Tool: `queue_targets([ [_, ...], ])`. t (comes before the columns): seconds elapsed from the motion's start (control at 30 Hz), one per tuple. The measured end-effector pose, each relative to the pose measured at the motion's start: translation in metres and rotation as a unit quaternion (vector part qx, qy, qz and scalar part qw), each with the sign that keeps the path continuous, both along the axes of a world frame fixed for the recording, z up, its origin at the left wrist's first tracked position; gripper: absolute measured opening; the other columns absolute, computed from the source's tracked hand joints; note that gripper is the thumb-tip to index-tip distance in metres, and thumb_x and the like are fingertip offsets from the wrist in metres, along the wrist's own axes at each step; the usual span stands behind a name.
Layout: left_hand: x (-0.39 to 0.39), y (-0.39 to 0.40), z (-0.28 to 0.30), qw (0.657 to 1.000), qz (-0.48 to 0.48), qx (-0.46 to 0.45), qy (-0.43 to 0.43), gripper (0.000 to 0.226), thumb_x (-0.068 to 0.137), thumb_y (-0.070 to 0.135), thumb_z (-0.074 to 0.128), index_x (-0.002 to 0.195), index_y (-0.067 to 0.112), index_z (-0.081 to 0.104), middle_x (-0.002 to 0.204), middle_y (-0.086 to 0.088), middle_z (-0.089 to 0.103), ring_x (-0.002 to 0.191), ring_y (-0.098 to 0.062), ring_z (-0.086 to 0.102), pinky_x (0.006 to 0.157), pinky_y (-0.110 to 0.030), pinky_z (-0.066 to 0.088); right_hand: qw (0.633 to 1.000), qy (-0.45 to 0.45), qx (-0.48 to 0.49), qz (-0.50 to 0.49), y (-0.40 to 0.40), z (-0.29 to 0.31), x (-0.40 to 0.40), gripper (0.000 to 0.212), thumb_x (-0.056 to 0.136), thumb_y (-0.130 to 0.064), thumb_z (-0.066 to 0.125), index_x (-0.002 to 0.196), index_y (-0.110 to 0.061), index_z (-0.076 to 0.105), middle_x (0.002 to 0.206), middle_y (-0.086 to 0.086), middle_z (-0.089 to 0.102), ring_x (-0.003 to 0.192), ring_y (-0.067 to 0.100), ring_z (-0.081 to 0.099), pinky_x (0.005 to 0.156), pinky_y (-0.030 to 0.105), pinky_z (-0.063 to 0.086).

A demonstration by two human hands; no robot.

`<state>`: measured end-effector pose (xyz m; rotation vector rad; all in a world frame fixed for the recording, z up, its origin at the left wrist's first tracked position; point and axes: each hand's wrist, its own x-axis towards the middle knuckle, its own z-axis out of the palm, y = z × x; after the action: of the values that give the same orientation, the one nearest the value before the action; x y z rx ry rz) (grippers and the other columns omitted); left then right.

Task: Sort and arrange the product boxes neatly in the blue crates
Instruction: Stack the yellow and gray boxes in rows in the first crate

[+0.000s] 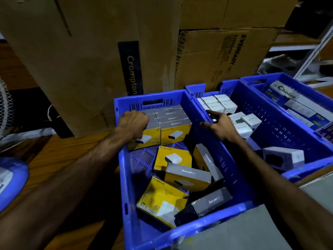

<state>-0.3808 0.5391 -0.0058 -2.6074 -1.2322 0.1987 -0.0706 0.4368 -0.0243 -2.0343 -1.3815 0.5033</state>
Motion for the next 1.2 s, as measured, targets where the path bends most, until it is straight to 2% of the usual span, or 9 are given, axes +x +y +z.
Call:
queue_targets([
  [0.13, 0.004, 0.001, -0.012, 0.999, -0.023, 0.014, -0.022, 0.028, 0.086, 0.014, 0.076, 0.102, 0.019, 0.054, 0.088, -0.005, 0.064, 0.079, -0.028, 0.065, 0.069, -0.044, 0.06, 1.0, 0.002, -0.001, 0.001, -0.001, 0.001, -0.001, 0.078, 0.076, -0.049, 0.077, 0.146, -0.024, 0.053, 0.139, 0.003, 0.063, 0.11, 0.024, 0.068, 0.096, 0.048, 0.056],
  [0.3, 0.01, 0.003, -0.019, 1.0, -0.027, -0.009, -0.002, 0.014, 0.092, 0.013, 0.071, 0.104, 0.017, 0.064, 0.102, -0.008, 0.066, 0.099, -0.029, 0.066, 0.082, -0.041, 0.059, 1.0, 0.0, 0.002, 0.01, 0.0, 0.001, -0.002, 0.074, 0.081, -0.042, 0.078, 0.147, -0.023, 0.051, 0.141, 0.005, 0.061, 0.107, 0.023, 0.068, 0.094, 0.049, 0.058],
  [0.5, 0.012, 0.004, -0.024, 0.999, 0.002, -0.019, -0.026, 0.015, 0.089, 0.014, 0.074, 0.097, 0.019, 0.062, 0.092, -0.002, 0.057, 0.093, -0.024, 0.062, 0.083, -0.04, 0.057, 1.0, 0.01, 0.002, -0.002, -0.001, 0.002, -0.003, 0.078, 0.074, -0.048, 0.079, 0.144, -0.024, 0.055, 0.137, 0.001, 0.065, 0.111, 0.018, 0.066, 0.097, 0.038, 0.054],
  [0.6, 0.009, -0.003, -0.024, 0.996, 0.015, -0.027, -0.085, 0.028, 0.079, 0.026, 0.083, 0.088, 0.021, 0.056, 0.085, -0.001, 0.059, 0.081, -0.022, 0.057, 0.071, -0.036, 0.051, 1.0, 0.009, 0.0, 0.0, -0.002, 0.003, -0.003, 0.075, 0.077, -0.044, 0.08, 0.145, -0.023, 0.054, 0.138, 0.0, 0.064, 0.107, 0.013, 0.063, 0.093, 0.028, 0.048],
  [0.73, 0.028, -0.034, -0.02, 0.986, -0.053, -0.024, -0.154, 0.018, 0.09, 0.029, 0.073, 0.098, 0.02, 0.06, 0.094, -0.003, 0.064, 0.085, -0.024, 0.06, 0.075, -0.04, 0.055, 1.0, 0.002, -0.005, -0.002, -0.001, 0.002, -0.001, 0.078, 0.074, -0.048, 0.078, 0.145, -0.023, 0.054, 0.139, -0.001, 0.064, 0.116, 0.018, 0.065, 0.098, 0.031, 0.05],
  [0.97, 0.078, -0.037, -0.045, 0.975, -0.091, -0.202, -0.007, 0.059, 0.074, 0.032, 0.091, 0.123, 0.022, 0.061, 0.119, 0.0, 0.061, 0.102, -0.026, 0.062, 0.079, -0.039, 0.057, 1.0, 0.009, 0.003, -0.006, -0.001, 0.0, -0.001, 0.08, 0.071, -0.049, 0.078, 0.144, -0.024, 0.055, 0.137, 0.001, 0.065, 0.117, 0.019, 0.065, 0.101, 0.036, 0.051],
  [1.03, 0.087, -0.037, -0.058, 0.966, -0.09, -0.231, 0.073, 0.055, 0.075, 0.029, 0.088, 0.121, 0.017, 0.061, 0.122, -0.005, 0.061, 0.101, -0.028, 0.064, 0.077, -0.04, 0.06, 1.0, 0.006, 0.003, -0.004, 0.0, -0.001, 0.0, 0.078, 0.073, -0.048, 0.078, 0.144, -0.025, 0.055, 0.136, 0.003, 0.066, 0.116, 0.02, 0.065, 0.1, 0.035, 0.052],
  [1.13, 0.094, -0.033, -0.076, 0.954, -0.073, -0.27, 0.104, 0.047, 0.076, 0.015, 0.08, 0.118, 0.015, 0.059, 0.116, -0.008, 0.063, 0.095, -0.027, 0.066, 0.055, -0.033, 0.053, 1.0, 0.007, 0.007, 0.0, 0.001, -0.002, 0.001, 0.075, 0.077, -0.045, 0.079, 0.145, -0.024, 0.054, 0.137, 0.004, 0.064, 0.116, 0.021, 0.065, 0.098, 0.031, 0.05],
  [1.2, 0.094, -0.031, -0.079, 0.945, -0.044, -0.312, 0.09, 0.05, 0.076, 0.01, 0.077, 0.122, 0.013, 0.058, 0.103, -0.008, 0.067, 0.077, -0.022, 0.067, 0.043, -0.026, 0.047, 1.0, 0.002, 0.012, 0.001, 0.001, -0.003, 0.002, 0.075, 0.078, -0.045, 0.079, 0.146, -0.023, 0.054, 0.138, 0.004, 0.064, 0.117, 0.021, 0.064, 0.098, 0.03, 0.049],
])
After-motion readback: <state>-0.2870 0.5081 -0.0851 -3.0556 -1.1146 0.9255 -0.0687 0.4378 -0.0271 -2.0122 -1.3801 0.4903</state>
